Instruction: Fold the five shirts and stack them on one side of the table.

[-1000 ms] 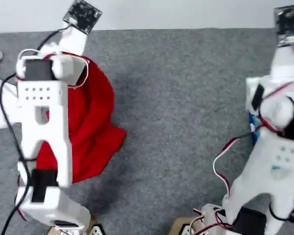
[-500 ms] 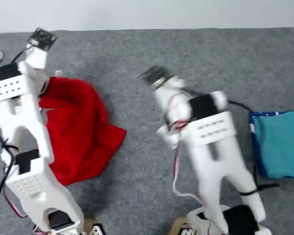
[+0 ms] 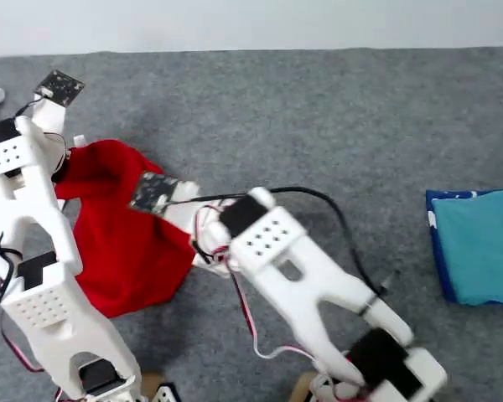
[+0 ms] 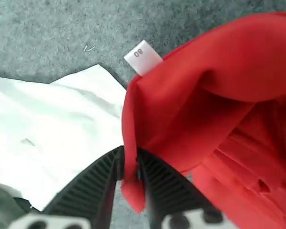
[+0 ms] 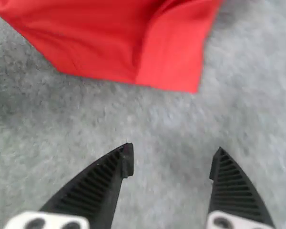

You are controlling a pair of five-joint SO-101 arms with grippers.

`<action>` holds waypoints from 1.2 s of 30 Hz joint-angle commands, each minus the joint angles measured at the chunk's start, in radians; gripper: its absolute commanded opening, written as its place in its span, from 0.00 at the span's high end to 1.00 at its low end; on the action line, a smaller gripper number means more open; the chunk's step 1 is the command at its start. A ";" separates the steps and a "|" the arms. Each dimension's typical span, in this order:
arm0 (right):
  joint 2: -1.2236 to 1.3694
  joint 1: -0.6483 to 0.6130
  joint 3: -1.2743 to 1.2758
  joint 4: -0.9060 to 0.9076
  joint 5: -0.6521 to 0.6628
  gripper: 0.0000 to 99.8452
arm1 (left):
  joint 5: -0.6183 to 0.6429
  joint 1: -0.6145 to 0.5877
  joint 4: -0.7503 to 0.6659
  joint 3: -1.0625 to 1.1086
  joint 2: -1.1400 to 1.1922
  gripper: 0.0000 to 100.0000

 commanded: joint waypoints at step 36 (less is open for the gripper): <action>0.570 -0.079 -0.574 0.079 0.008 0.74 | 0.000 -0.012 -0.017 -0.002 -0.011 0.99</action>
